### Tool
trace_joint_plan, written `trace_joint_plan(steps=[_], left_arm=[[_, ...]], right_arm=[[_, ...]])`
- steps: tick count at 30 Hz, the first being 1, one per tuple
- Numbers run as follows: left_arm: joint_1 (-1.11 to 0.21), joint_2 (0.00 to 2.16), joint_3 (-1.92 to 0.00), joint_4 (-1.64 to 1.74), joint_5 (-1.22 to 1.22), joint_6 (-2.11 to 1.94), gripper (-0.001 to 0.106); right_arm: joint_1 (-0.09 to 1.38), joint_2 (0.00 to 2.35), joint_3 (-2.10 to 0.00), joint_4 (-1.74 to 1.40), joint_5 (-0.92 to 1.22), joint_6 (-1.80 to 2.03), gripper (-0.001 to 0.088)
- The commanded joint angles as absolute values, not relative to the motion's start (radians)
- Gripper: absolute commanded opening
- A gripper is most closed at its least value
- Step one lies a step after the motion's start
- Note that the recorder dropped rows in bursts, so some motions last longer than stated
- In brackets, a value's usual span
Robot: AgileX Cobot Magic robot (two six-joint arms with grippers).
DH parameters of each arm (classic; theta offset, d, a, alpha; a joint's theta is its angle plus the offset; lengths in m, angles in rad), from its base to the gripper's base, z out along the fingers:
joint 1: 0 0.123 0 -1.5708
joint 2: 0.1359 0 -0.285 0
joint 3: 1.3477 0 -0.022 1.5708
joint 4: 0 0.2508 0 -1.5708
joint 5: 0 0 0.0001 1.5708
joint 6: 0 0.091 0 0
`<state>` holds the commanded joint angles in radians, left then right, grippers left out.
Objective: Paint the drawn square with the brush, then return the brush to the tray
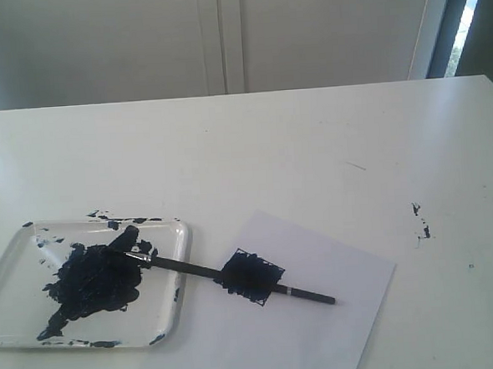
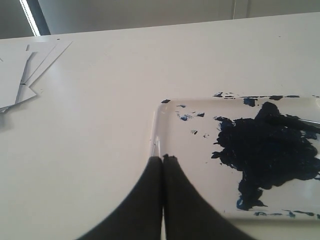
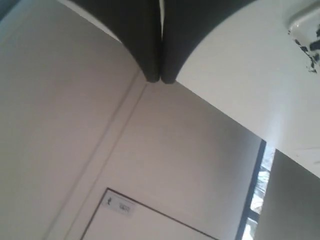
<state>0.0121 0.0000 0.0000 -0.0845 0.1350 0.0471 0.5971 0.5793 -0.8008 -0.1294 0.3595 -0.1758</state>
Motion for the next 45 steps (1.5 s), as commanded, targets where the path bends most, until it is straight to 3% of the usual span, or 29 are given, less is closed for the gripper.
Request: trace_joint_plan(steps=[14,21,27,32,36,41,45], left_arm=[[0.012,0.0,0.0,-0.085,0.135,0.047,0.0],[0.012,0.0,0.0,-0.085,0.135,0.047,0.0],[0.012,0.0,0.0,-0.085,0.135,0.047,0.0],[0.012,0.0,0.0,-0.085,0.135,0.047,0.0],[0.012,0.0,0.0,-0.085,0.135,0.047,0.0],[0.012,0.0,0.0,-0.085,0.135,0.047,0.0],[0.012,0.0,0.0,-0.085,0.135,0.047,0.0]], right_arm=[[0.363,0.34,-0.468,0.06,0.079,-0.178,0.0],[0.292,0.181,-0.28,0.176,0.042,-0.178,0.0],[0.255,0.006,-0.118,0.194,0.069,-0.178,0.0],[0.252,0.0,-0.021,0.194,0.104,-0.179,0.0],[0.252,0.0,0.0,0.194,0.112,-0.183,0.0],[0.257,0.0,0.0,0.194,0.366,-0.179,0.0],[0.257,0.0,0.0,0.175,0.36,-0.179,0.0]])
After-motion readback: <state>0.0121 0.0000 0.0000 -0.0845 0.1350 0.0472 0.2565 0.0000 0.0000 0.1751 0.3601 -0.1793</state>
